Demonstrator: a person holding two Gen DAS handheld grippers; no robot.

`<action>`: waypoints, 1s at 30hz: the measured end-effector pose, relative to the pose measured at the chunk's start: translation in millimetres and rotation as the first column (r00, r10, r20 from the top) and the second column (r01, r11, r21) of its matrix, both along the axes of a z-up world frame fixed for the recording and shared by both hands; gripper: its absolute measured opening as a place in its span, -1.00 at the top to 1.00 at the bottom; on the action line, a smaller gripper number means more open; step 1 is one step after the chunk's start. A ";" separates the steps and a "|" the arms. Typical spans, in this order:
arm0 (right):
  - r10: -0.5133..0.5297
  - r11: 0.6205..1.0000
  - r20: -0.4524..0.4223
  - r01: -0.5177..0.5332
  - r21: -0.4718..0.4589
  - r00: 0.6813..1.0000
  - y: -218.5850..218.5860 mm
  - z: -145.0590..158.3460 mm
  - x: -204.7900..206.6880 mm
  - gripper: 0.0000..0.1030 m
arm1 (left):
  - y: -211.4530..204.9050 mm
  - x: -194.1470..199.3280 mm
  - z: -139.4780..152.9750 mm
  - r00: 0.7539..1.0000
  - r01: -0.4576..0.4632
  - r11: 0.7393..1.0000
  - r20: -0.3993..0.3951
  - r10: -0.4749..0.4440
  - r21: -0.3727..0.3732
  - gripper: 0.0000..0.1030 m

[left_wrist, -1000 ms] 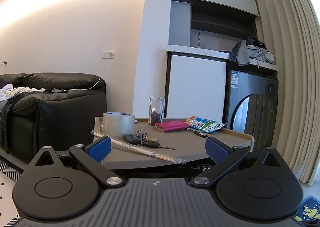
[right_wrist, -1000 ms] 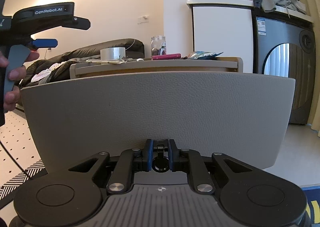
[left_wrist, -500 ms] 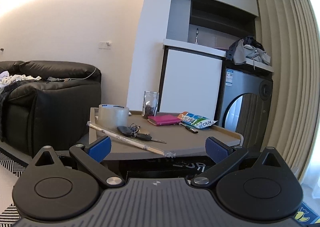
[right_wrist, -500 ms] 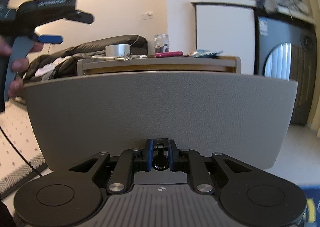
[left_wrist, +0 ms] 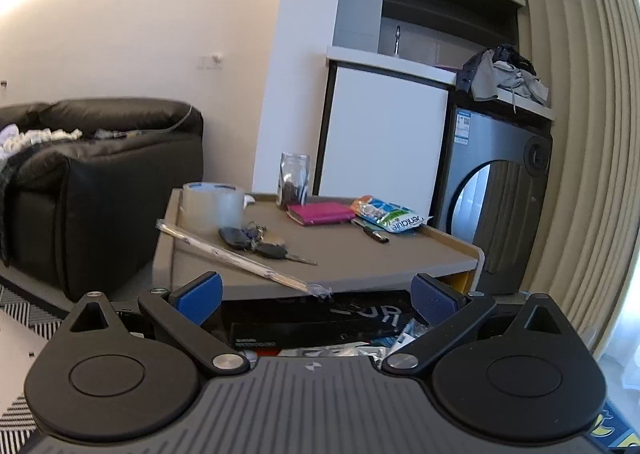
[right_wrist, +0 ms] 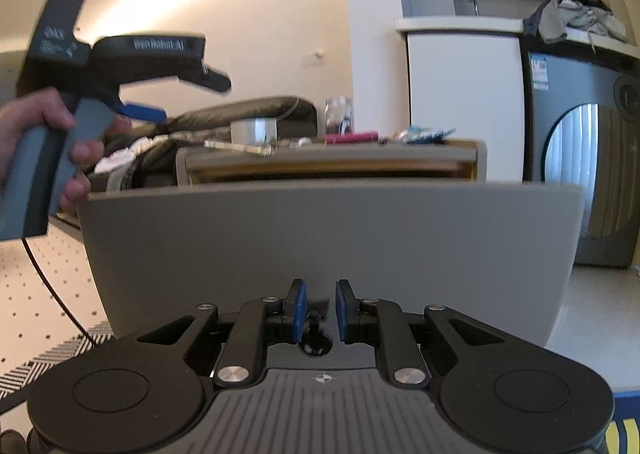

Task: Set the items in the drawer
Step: 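Pull the drawer open with the right gripper, then open the gripper, then reach the left gripper to the paper-wrapped wooden stick and grasp it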

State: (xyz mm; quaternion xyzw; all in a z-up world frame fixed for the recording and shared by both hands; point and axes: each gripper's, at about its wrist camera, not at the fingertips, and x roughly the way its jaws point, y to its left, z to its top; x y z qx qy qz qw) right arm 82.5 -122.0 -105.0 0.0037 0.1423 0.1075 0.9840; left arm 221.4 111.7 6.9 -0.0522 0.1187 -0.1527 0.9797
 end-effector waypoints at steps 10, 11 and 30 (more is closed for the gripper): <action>0.011 0.995 0.079 -0.019 0.099 0.997 -35.5 19.8 -6.7 0.65 | -18.0 28.4 35.3 0.994 -0.083 0.995 -0.061 0.086 0.048 -1.00; 0.010 0.993 0.075 -0.019 0.113 0.997 -39.2 20.0 -7.6 0.65 | -18.9 31.6 38.5 0.994 -0.070 0.996 -0.077 0.073 0.048 -1.00; -0.002 0.980 0.167 -0.032 0.195 0.986 -69.4 47.0 -12.3 0.61 | -4.0 122.5 33.6 0.928 -0.181 0.979 -0.315 0.200 0.091 -0.99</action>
